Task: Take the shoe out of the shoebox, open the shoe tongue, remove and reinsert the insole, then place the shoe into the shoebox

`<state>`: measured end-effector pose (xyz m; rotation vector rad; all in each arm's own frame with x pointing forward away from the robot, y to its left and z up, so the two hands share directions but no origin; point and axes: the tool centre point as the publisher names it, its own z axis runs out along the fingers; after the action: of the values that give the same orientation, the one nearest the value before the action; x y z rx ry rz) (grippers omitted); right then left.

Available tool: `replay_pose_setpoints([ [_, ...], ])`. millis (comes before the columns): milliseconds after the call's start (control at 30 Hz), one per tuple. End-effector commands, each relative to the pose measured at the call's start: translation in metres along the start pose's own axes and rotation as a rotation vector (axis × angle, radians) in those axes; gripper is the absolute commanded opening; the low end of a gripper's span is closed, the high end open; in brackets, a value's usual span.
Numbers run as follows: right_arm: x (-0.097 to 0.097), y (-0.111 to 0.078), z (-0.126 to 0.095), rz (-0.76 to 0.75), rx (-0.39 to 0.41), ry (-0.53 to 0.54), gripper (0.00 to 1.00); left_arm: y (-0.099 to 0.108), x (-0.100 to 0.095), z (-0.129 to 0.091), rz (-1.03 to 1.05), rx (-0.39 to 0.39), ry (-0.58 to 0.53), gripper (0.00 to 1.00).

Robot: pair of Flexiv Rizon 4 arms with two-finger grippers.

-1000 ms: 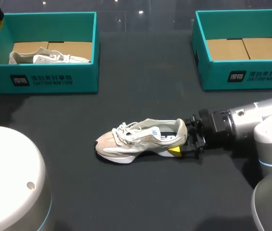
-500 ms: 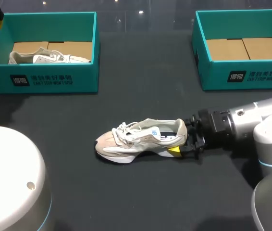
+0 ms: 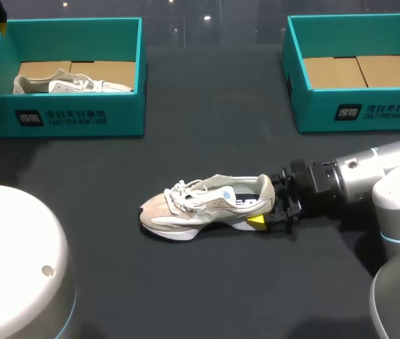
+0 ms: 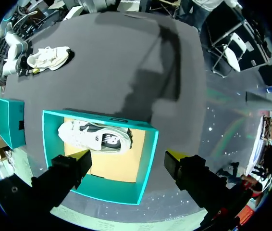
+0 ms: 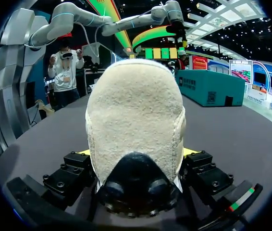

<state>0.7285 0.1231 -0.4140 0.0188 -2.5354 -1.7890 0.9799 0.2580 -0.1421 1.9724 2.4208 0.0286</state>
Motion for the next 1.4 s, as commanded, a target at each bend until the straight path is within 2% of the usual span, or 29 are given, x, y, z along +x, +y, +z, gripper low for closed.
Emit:
replay_pose_setpoints([
  [33,0.001,-0.001,0.004,0.001,0.003,0.001,0.00,-0.051,-0.016,0.005,-0.580,0.009,0.091,1.00],
  [67,0.001,-0.001,0.004,0.001,0.003,0.001,0.00,-0.056,-0.018,0.008,-0.640,0.106,0.113,1.00],
  [133,0.001,-0.001,0.004,0.001,0.003,0.001,0.00,-0.067,-0.023,0.013,-0.791,0.103,0.143,1.00],
  [167,0.001,-0.001,0.004,0.001,0.003,0.001,0.00,-0.074,-0.026,0.012,-0.779,0.088,0.154,1.00],
  [200,0.001,-0.001,0.004,0.001,0.003,0.001,0.00,-0.080,-0.027,0.008,-0.777,-0.029,0.145,1.00],
  [500,0.001,-0.001,0.004,0.001,0.003,0.001,0.00,-0.080,-0.027,0.008,-0.777,-0.029,0.145,1.00],
  [533,0.001,-0.001,0.004,0.001,0.003,0.001,0.00,-0.088,-0.032,0.007,-0.848,-0.069,0.139,1.00],
  [600,0.001,-0.001,0.004,0.001,0.003,0.001,0.00,-0.103,-0.040,0.006,-0.947,-0.027,0.092,1.00],
  [667,0.001,-0.001,0.004,0.001,0.003,0.001,0.00,-0.127,-0.050,0.008,-1.130,-0.037,0.031,1.00],
  [733,0.001,-0.001,0.004,0.001,0.003,0.001,0.00,-0.141,-0.062,0.011,-1.307,0.005,0.010,1.00],
  [767,0.001,-0.001,0.004,0.001,0.003,0.001,0.00,-0.146,-0.071,0.012,-1.439,0.005,0.023,1.00],
  [833,0.001,-0.001,0.004,0.001,0.003,0.001,0.00,-0.156,-0.083,0.013,-1.617,0.082,0.076,1.00],
  [867,0.001,-0.001,0.004,0.001,0.003,0.001,0.00,-0.160,-0.090,0.013,-1.733,0.047,0.115,1.00],
  [900,0.001,-0.001,0.004,0.001,0.003,0.001,0.00,-0.161,-0.093,0.012,-1.804,0.039,0.108,1.00],
  [1267,0.001,-0.001,0.004,0.001,0.003,0.001,0.00,-0.161,-0.093,0.012,-1.804,0.039,0.108,1.00],
  [1333,0.001,-0.001,0.004,0.001,0.003,0.001,0.00,-0.163,-0.099,0.015,-1.915,0.109,0.129,1.00],
  [1400,0.001,-0.001,0.004,0.001,0.003,0.001,0.00,-0.172,-0.105,0.017,-2.030,0.144,0.132,1.00],
])
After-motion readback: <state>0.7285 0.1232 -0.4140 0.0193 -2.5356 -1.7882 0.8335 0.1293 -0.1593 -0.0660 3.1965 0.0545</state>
